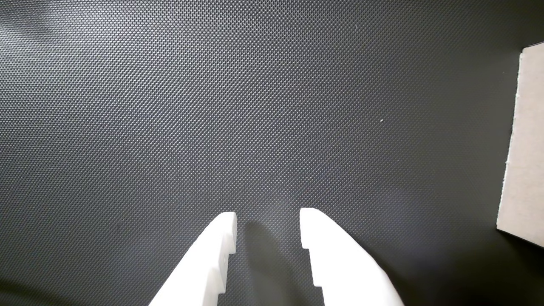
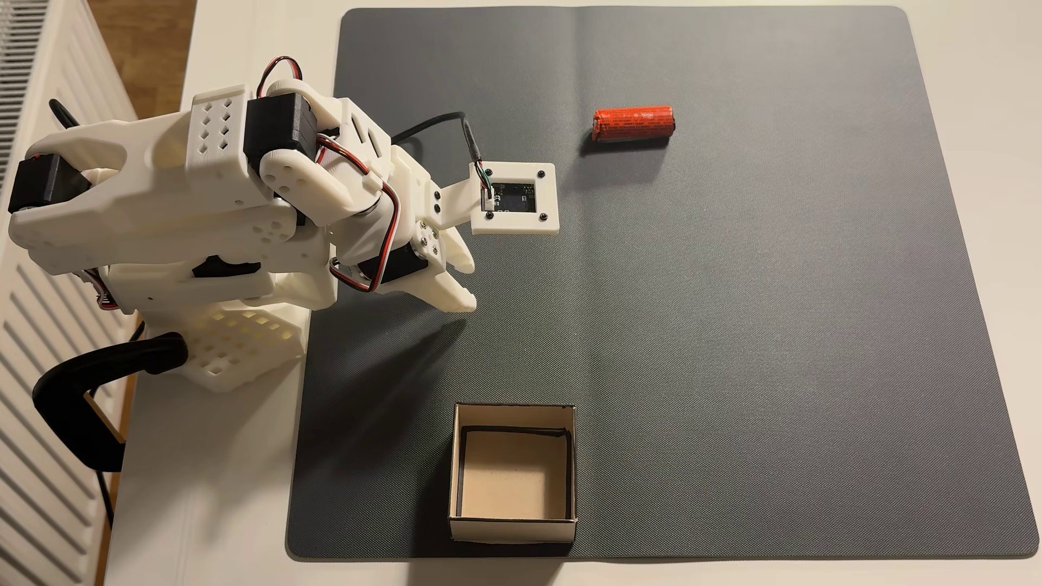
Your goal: Pick the red object and place it in the box
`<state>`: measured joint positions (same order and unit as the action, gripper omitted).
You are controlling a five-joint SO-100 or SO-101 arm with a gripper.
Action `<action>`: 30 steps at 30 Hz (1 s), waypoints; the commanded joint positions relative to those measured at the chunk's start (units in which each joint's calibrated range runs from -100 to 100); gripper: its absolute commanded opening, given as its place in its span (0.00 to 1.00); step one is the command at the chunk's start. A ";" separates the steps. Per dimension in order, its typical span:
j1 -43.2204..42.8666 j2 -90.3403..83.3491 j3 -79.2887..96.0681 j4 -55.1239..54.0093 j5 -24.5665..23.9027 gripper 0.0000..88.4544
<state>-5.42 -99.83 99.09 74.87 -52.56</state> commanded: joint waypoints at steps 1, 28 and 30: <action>-0.37 0.85 0.73 0.83 0.05 0.14; -0.37 0.85 0.73 0.83 0.05 0.14; -0.37 0.85 0.73 0.83 0.05 0.14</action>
<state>-5.42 -99.57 99.09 74.87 -52.56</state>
